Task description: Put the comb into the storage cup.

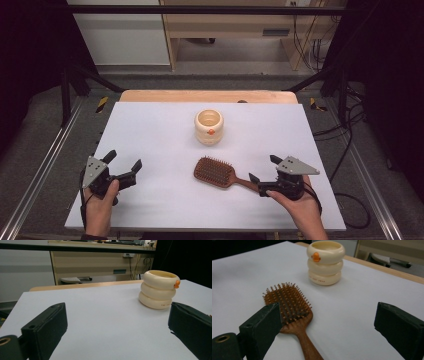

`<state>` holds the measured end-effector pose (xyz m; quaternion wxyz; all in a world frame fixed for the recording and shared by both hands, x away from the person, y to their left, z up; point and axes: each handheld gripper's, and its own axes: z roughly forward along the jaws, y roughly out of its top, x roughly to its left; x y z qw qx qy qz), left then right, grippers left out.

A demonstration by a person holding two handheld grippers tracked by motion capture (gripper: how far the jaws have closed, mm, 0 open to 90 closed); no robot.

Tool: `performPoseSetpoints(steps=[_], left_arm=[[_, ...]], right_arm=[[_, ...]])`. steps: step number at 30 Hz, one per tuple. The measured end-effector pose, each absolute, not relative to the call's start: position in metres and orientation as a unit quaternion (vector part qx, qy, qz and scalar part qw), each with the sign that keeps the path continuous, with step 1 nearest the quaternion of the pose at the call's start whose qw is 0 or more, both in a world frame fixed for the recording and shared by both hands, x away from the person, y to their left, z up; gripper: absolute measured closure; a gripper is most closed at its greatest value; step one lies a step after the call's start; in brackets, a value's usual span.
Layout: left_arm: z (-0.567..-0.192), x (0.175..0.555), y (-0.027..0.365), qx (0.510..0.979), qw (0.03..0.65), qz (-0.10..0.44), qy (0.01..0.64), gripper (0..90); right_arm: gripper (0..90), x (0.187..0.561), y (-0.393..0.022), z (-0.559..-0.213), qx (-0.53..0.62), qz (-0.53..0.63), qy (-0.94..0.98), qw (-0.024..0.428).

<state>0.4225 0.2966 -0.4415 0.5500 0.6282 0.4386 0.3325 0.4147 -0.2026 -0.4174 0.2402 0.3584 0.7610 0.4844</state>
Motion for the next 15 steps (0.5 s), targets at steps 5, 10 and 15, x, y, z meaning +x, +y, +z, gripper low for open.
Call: performPoseSetpoints(steps=[5, 10, 15], left_arm=[[-0.44, 0.417, 0.301, 0.627, 0.555, 0.328, 0.438, 2.2], [-0.439, 0.409, 0.306, 0.629, 0.552, 0.328, 0.438, 2.2], [-0.437, 0.398, 0.311, 0.623, 0.556, 0.33, 0.439, 2.2]], right_arm=[[8.1, 0.415, -0.19, -0.411, 0.34, 0.458, 0.789, 0.229], [8.1, 0.42, -0.188, -0.407, 0.335, 0.437, 0.807, 0.215], [8.3, 0.425, -0.186, -0.402, 0.331, 0.416, 0.823, 0.2]])
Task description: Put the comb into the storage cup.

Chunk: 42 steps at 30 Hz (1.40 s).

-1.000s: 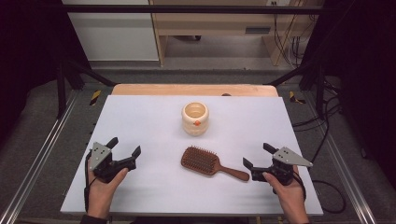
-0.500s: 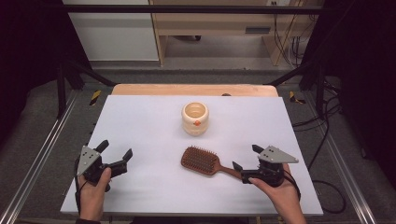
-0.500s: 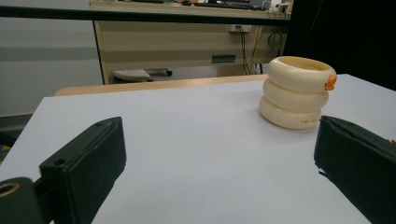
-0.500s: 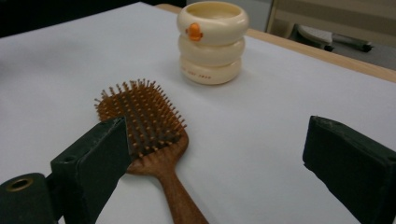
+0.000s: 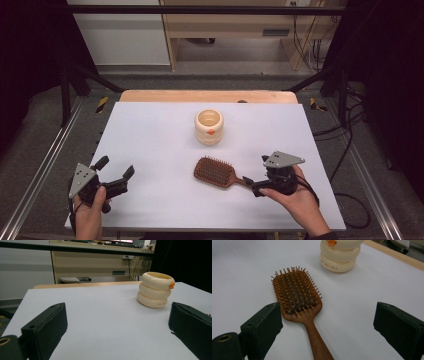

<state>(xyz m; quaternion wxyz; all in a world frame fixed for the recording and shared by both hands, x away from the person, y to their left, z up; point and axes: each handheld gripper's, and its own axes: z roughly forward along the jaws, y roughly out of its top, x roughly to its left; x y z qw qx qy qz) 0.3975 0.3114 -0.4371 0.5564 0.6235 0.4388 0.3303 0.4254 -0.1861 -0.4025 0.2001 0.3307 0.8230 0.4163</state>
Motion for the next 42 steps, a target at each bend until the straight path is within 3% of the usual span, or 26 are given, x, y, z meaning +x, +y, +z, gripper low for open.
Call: performPoseSetpoints(steps=[29, 42], left_arm=[[-0.442, 0.403, 0.304, 0.647, 0.543, 0.328, 0.422, 2.0], [-0.443, 0.404, 0.304, 0.65, 0.541, 0.327, 0.421, 2.1]], right_arm=[[10.2, 0.455, -0.147, -0.424, 0.28, 0.286, 0.906, 0.139], [18.8, 0.455, -0.138, -0.432, 0.271, 0.268, 0.916, 0.126]])
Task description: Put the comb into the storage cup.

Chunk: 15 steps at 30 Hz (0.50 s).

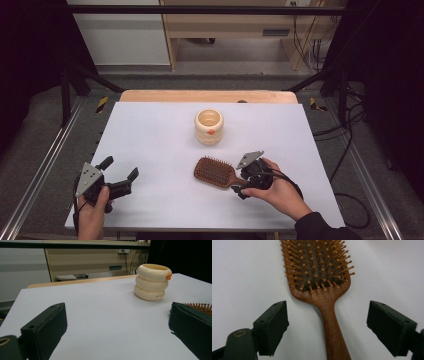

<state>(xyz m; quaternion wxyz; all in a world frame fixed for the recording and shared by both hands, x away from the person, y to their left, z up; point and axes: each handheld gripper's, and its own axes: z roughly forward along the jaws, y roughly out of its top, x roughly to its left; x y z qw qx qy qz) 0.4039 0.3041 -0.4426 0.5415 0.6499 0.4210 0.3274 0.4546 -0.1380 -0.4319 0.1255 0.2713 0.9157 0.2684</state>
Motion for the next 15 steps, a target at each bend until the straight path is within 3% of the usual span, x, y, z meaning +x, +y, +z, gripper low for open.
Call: performPoseSetpoints(steps=[8, 15], left_arm=[[-0.443, 0.404, 0.302, 0.653, 0.542, 0.323, 0.419, 2.1], [-0.443, 0.404, 0.303, 0.653, 0.541, 0.324, 0.42, 2.1]], right_arm=[[39.6, 0.461, -0.132, -0.44, 0.259, 0.248, 0.926, 0.117], [51.2, 0.467, -0.127, -0.446, 0.253, 0.225, 0.934, 0.111]])
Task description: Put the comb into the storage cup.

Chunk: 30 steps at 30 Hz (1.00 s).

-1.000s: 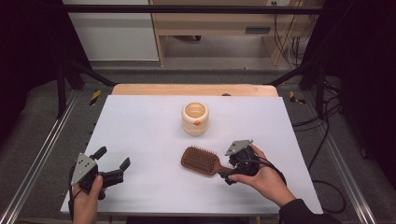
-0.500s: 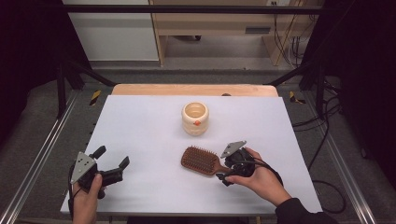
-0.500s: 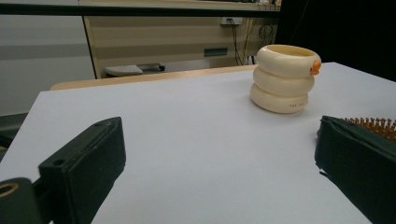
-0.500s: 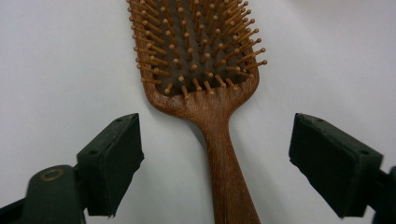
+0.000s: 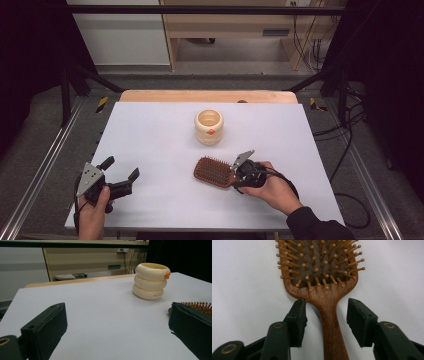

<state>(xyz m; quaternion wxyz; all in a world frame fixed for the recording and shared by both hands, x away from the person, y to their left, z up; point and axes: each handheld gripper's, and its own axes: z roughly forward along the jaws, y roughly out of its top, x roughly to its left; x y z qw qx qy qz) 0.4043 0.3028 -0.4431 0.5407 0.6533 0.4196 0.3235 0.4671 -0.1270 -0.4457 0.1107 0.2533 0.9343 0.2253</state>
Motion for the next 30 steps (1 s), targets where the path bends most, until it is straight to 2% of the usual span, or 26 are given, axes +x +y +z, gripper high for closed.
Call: performPoseSetpoints(steps=[9, 30], left_arm=[[-0.4431, 0.4043, 0.3028, 0.653, 0.542, 0.322, 0.419, 2.1], [-0.444, 0.4052, 0.2982, 0.661, 0.539, 0.319, 0.414, 2.2]], right_arm=[[55.5, 0.4671, -0.1244, -0.451, 0.247, 0.203, 0.943, 0.095], [71.7, 0.4702, -0.12, -0.4519, 0.277, 0.174, 0.943, 0.058]])
